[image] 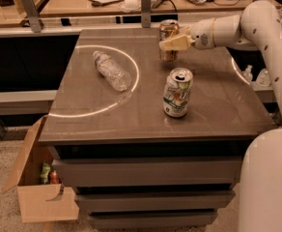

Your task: Move orange can near water bottle

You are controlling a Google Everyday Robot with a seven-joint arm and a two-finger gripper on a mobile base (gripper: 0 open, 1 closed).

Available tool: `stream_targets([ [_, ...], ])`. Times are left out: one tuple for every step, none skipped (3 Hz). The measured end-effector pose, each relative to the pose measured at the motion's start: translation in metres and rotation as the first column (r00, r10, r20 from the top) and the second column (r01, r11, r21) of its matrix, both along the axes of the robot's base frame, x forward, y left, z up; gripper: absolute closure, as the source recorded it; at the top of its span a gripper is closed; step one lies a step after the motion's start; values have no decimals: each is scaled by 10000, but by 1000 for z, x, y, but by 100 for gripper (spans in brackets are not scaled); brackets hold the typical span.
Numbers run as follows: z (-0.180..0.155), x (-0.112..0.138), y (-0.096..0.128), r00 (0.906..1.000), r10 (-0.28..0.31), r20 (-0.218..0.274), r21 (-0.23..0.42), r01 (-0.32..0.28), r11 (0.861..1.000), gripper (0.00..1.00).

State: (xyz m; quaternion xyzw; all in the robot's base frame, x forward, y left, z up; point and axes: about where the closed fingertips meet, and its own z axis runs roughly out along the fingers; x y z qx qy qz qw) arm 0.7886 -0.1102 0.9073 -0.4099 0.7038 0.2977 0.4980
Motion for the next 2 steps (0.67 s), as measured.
stream_targets([
  [-3, -43, 22, 9836, 1598, -832, 450, -1565, 9867, 100],
  [-2, -75, 53, 9448, 3137, -943, 710, -3080, 9487, 100],
])
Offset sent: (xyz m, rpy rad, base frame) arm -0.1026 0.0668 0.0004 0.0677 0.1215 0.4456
